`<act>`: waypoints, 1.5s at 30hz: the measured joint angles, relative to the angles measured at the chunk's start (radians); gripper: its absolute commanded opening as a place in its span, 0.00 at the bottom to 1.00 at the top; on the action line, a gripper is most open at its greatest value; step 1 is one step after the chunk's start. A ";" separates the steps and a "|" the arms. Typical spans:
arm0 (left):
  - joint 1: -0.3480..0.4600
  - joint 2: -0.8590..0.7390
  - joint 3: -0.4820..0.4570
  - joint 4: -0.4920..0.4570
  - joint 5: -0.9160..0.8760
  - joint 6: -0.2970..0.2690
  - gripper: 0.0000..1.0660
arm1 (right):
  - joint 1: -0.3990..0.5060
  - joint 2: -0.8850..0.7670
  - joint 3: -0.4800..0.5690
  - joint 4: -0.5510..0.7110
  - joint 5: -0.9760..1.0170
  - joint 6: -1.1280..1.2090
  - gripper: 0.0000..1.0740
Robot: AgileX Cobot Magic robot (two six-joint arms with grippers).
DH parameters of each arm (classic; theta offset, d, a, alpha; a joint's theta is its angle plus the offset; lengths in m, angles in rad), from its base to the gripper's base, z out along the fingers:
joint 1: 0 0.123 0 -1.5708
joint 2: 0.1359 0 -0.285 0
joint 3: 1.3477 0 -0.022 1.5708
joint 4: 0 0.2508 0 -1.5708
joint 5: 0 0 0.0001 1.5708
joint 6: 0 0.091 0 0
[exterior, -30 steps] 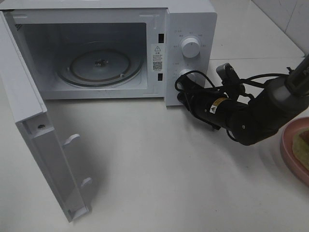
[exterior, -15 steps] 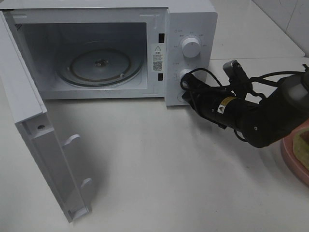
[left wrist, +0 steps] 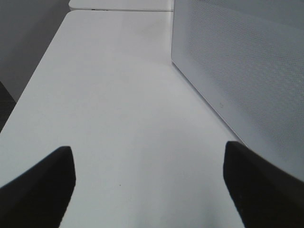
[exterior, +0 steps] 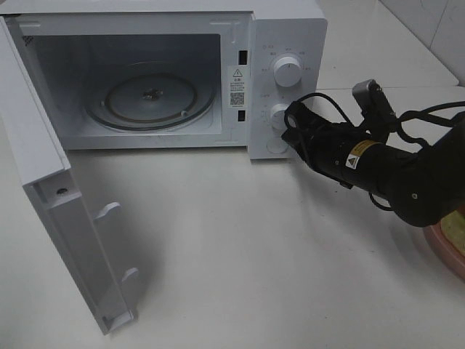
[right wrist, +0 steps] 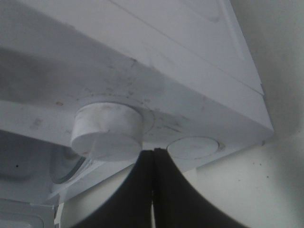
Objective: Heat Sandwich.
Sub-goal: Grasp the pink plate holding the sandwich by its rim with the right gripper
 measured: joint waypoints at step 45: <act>0.000 0.000 0.000 0.000 0.000 0.000 0.76 | 0.001 -0.487 -0.009 -0.567 1.020 0.068 0.00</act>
